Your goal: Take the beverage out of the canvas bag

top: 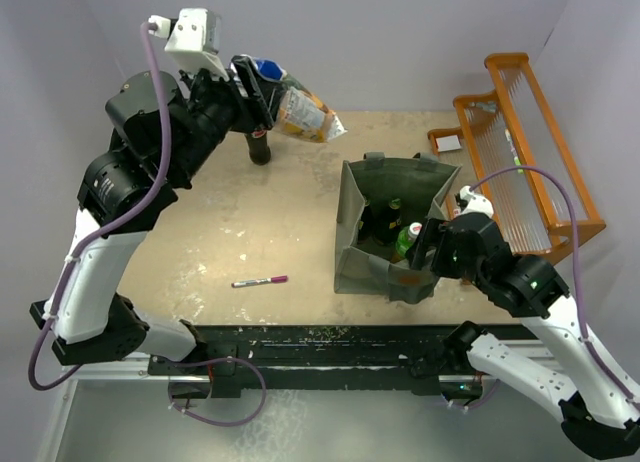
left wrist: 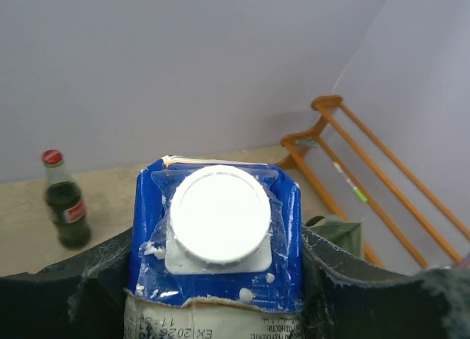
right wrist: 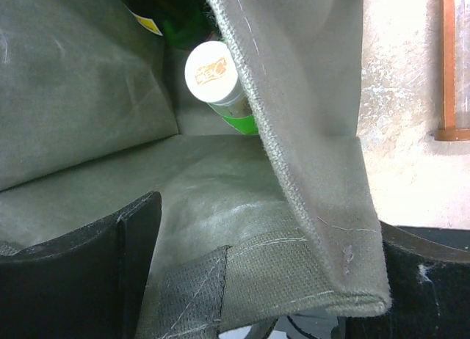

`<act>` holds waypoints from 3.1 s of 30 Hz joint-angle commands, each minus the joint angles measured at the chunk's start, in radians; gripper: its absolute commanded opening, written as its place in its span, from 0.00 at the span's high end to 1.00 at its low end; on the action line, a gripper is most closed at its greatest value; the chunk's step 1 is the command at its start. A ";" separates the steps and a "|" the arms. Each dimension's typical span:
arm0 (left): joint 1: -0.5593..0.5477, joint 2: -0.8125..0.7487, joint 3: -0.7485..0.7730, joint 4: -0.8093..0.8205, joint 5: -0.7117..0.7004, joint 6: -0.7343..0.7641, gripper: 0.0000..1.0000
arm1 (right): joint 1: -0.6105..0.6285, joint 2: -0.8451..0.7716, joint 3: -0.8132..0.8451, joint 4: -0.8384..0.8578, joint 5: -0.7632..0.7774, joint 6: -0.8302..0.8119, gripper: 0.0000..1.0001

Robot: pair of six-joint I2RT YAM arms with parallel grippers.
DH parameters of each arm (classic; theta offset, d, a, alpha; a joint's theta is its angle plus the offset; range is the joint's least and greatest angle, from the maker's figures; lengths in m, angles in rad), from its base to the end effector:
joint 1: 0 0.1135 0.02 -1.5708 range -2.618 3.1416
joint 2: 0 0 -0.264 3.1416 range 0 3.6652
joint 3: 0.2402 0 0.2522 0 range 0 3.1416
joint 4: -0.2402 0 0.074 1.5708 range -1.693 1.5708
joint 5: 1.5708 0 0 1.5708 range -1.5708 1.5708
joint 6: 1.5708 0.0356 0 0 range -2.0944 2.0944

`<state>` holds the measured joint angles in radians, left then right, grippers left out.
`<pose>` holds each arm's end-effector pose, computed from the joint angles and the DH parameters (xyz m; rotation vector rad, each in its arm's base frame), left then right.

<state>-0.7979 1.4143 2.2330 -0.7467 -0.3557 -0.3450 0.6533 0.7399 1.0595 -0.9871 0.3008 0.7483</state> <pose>0.1551 -0.1413 0.6019 0.0548 1.5373 -0.6496 0.1045 0.0667 0.3586 0.2700 2.2227 0.4398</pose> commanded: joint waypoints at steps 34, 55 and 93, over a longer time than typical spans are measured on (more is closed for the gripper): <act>0.545 0.194 -0.671 0.715 0.117 0.059 1.00 | -0.002 -0.013 -0.029 0.020 0.067 -0.046 0.13; 0.545 0.395 -0.556 0.717 0.059 0.018 0.81 | -0.002 0.003 -0.031 0.025 0.072 -0.049 0.12; 0.307 -0.115 -0.842 0.510 0.455 -0.355 0.04 | -0.002 -0.045 0.017 -0.077 0.028 0.045 0.20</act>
<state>-0.3748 1.3014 1.3647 -0.3511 0.0292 -0.6621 0.6533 0.7303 1.0523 -1.0214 0.3462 0.7506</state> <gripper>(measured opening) 0.978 0.861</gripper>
